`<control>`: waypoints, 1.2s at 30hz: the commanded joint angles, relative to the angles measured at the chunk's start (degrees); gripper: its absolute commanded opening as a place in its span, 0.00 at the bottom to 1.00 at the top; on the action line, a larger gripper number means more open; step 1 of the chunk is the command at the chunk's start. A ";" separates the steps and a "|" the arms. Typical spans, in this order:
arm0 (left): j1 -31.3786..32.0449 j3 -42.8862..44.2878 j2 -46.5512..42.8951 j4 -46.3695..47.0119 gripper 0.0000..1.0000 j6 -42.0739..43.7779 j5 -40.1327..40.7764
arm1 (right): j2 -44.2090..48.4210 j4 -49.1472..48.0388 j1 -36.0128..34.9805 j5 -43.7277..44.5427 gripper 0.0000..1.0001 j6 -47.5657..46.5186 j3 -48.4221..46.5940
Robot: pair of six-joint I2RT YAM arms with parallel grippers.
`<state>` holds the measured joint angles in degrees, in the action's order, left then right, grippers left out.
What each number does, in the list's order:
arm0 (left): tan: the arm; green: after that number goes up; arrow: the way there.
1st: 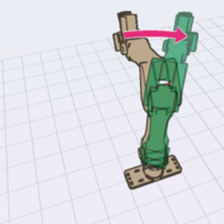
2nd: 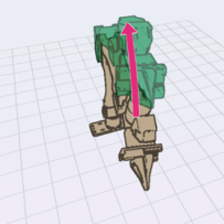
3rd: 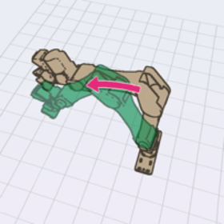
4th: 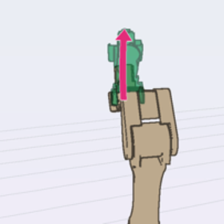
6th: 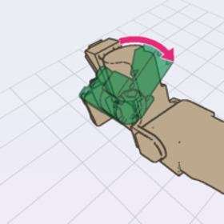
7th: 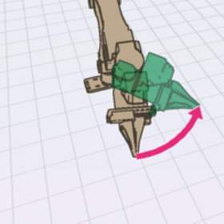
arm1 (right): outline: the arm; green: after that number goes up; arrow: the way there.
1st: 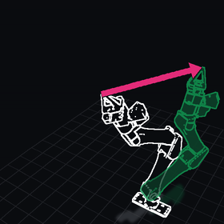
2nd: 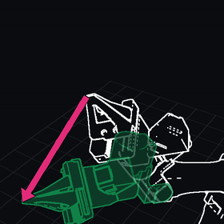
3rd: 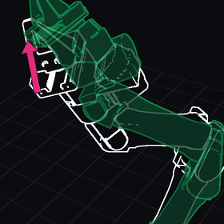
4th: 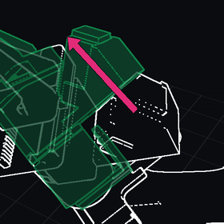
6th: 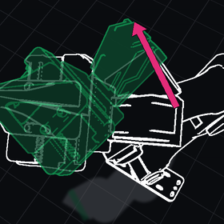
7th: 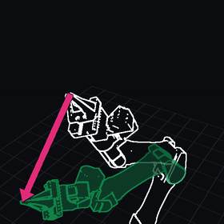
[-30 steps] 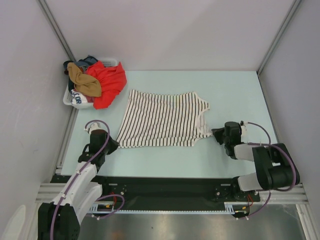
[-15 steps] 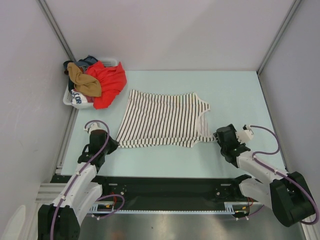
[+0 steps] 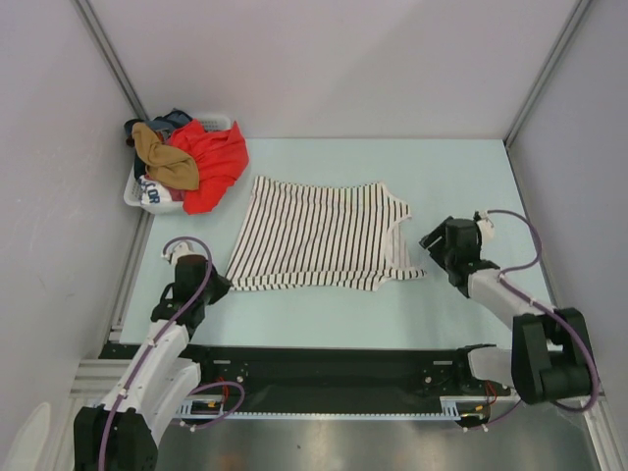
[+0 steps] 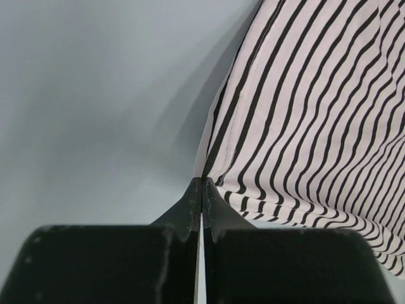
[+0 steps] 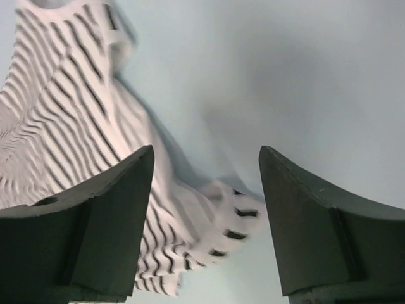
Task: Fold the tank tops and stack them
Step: Flatten the tank top out
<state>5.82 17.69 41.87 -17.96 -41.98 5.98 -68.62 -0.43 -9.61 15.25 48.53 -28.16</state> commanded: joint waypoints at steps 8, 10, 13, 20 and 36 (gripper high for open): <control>-0.64 2.87 -1.09 -1.03 0.00 -0.74 3.16 | -21.02 -2.31 1.96 -15.87 0.65 -12.67 -16.92; -0.64 2.96 -1.09 -0.77 0.00 -0.56 3.42 | -23.12 -1.60 1.61 -13.42 0.62 -13.37 -18.41; -0.64 2.87 -0.74 -0.50 0.00 -0.30 3.51 | -24.63 -0.89 0.91 -10.24 0.53 -14.87 -20.08; -0.64 2.96 -0.91 -0.06 0.00 -0.12 3.17 | -23.77 -6.92 1.43 -16.63 0.66 -12.24 -17.65; -0.64 1.82 -1.17 1.78 0.00 0.40 3.25 | -30.78 -17.33 1.08 -23.24 0.72 -2.31 -22.37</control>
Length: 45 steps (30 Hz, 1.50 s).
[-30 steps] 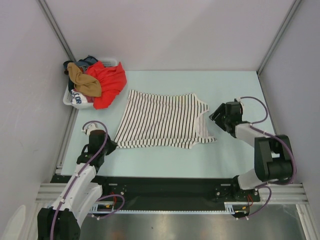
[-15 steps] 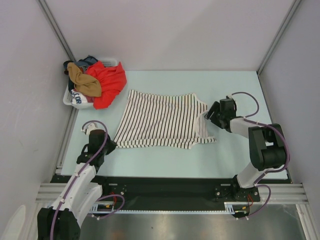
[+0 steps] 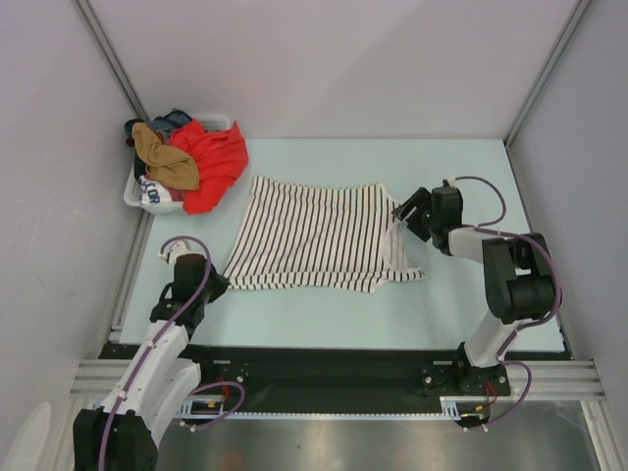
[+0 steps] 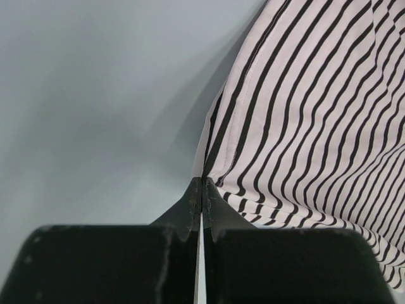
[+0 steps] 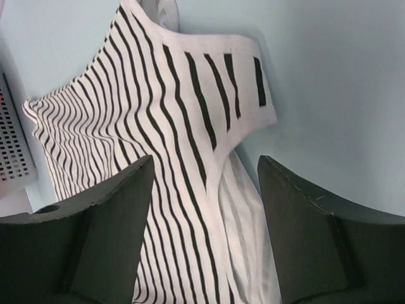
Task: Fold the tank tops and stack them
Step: Flatten the tank top out
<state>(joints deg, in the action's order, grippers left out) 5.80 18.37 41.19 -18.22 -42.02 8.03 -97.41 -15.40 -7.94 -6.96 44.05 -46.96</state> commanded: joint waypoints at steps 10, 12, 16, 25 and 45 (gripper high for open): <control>-0.62 0.44 -1.46 1.34 0.00 0.19 0.85 | -7.44 -5.69 -1.46 1.07 0.71 4.81 -5.86; -0.62 -0.96 -2.34 2.04 0.00 -0.60 0.14 | -8.58 -7.80 -1.28 1.16 0.71 5.69 -5.69; -0.62 -2.55 -2.69 3.27 0.00 -1.57 -0.65 | -9.56 -12.72 -0.93 1.34 0.70 8.15 -4.37; -0.62 -3.17 -1.46 4.07 0.00 -2.28 -1.35 | -9.99 -18.60 -0.23 4.14 0.69 11.49 -2.52; -0.79 -3.78 -2.87 3.01 0.00 -2.54 -0.39 | -12.29 -27.57 -0.94 17.76 0.75 21.78 3.45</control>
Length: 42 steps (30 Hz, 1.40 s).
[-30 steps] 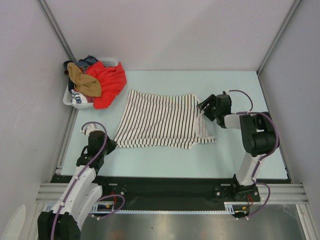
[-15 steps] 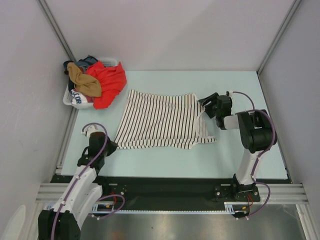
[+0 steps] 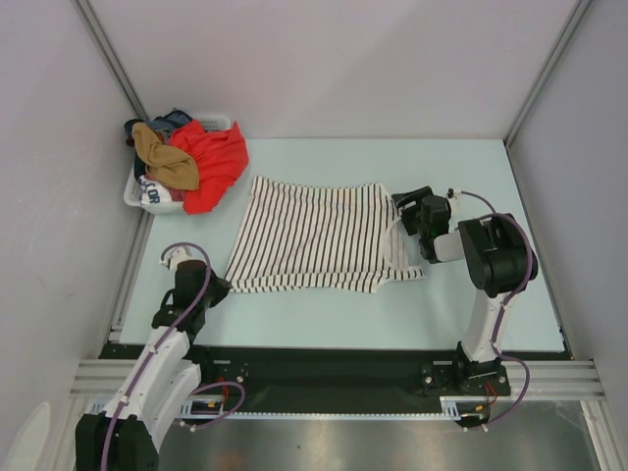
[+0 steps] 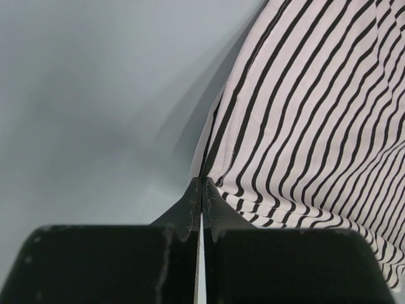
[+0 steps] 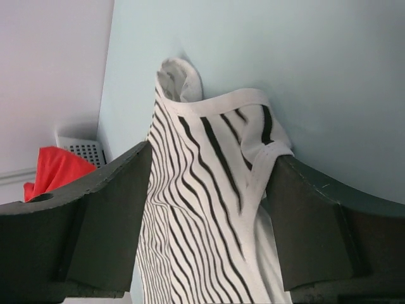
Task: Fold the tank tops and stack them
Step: Flatten the tank top out
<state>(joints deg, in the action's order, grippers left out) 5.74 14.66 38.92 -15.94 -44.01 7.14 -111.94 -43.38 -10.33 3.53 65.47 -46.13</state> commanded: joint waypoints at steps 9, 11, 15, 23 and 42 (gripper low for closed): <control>-2.13 -0.24 0.20 1.18 0.00 -0.38 -0.54 | 2.69 -5.49 7.25 7.81 0.76 -3.58 3.15; -2.31 -0.33 -0.33 1.18 0.00 -0.38 -0.63 | 2.96 -4.97 7.87 7.46 0.76 -4.47 2.45; -2.83 -0.07 -0.77 0.39 0.00 -0.11 -0.37 | 3.22 -5.14 8.83 6.49 0.77 -6.05 1.40; -3.89 -0.33 -1.04 0.30 0.00 0.06 -1.42 | 6.29 0.30 9.01 9.91 0.79 -19.04 -3.61; -3.89 0.37 -0.68 -0.22 0.00 1.03 -1.60 | 15.16 19.37 11.73 3.85 0.53 -20.82 -4.50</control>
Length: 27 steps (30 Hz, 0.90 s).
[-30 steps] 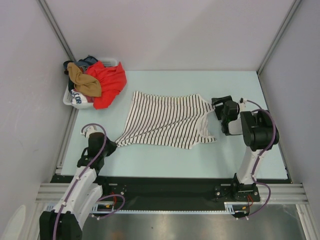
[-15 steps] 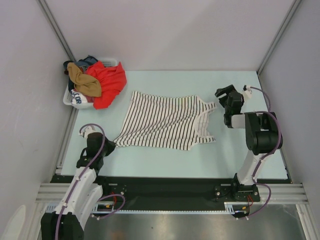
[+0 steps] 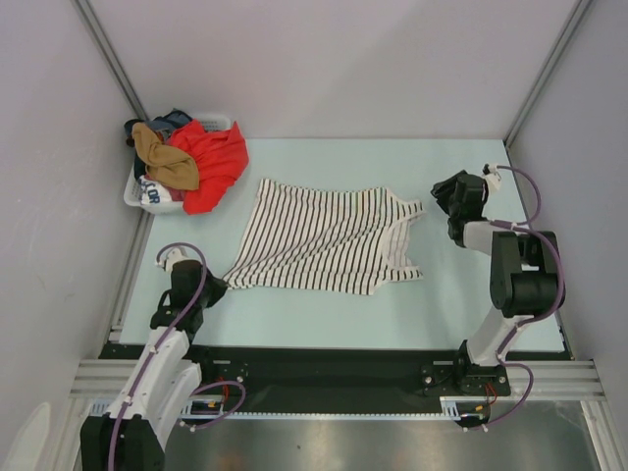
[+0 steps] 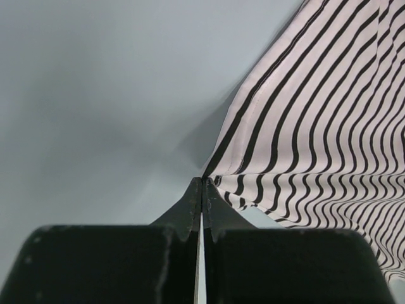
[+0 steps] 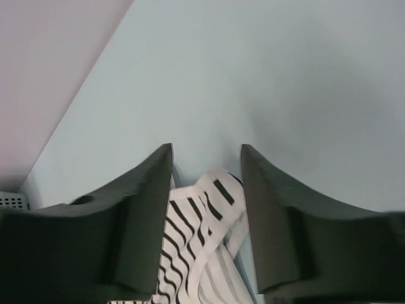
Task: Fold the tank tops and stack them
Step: Flatten the tank top out
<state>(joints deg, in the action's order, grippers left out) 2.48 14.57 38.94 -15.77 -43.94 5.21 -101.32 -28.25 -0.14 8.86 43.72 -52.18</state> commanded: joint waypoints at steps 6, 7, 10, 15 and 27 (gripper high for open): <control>-0.64 0.29 -1.67 -0.40 0.00 1.05 0.50 | 6.75 12.67 2.25 -2.18 0.30 -3.82 3.31; -0.64 0.20 -1.67 -0.32 0.00 0.97 0.50 | 6.83 12.95 2.25 -2.36 0.30 -4.17 4.01; -0.64 0.28 -1.24 0.30 0.00 0.96 0.24 | 6.40 11.82 2.08 -3.85 0.30 -5.05 5.33; -0.64 0.55 -0.36 0.83 0.00 0.97 -0.20 | 2.01 13.65 0.50 -5.97 0.36 -7.42 3.41; -0.64 0.72 -0.36 1.18 0.00 1.32 0.15 | -2.13 19.55 -4.52 -0.87 0.38 -11.20 -3.63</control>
<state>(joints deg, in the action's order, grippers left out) 2.48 14.57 38.61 -16.40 -43.62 5.21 -102.54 -10.31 -4.54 5.65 34.35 -53.06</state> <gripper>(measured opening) 0.005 0.377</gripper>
